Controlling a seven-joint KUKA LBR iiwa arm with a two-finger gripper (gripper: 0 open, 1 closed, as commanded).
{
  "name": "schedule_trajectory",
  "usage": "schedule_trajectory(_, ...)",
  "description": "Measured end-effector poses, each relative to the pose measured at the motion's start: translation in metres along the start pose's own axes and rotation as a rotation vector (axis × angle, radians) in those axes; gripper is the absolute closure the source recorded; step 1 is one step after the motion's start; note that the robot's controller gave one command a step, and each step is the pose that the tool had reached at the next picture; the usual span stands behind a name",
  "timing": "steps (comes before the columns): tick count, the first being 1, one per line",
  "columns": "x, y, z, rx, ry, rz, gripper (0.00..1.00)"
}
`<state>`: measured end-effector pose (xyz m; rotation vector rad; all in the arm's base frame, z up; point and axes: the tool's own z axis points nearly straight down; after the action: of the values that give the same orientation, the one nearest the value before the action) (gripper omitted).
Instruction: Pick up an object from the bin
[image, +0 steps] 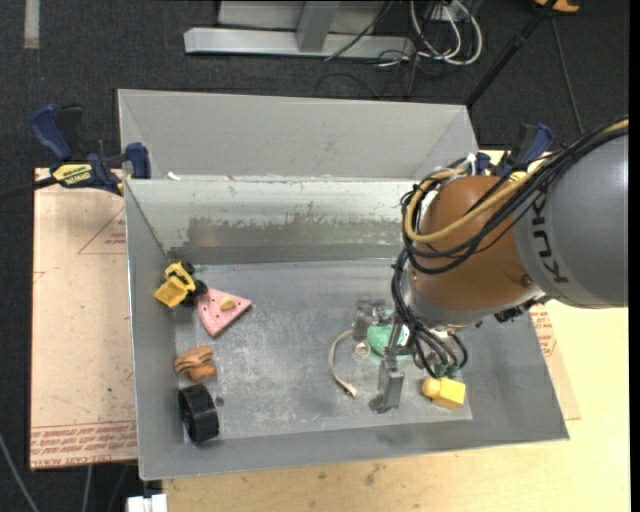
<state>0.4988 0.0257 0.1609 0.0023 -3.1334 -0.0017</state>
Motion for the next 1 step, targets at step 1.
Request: schedule_trajectory(1, -0.0018, -0.0001, -0.0042, 0.0, -0.008, 0.001, 0.0)
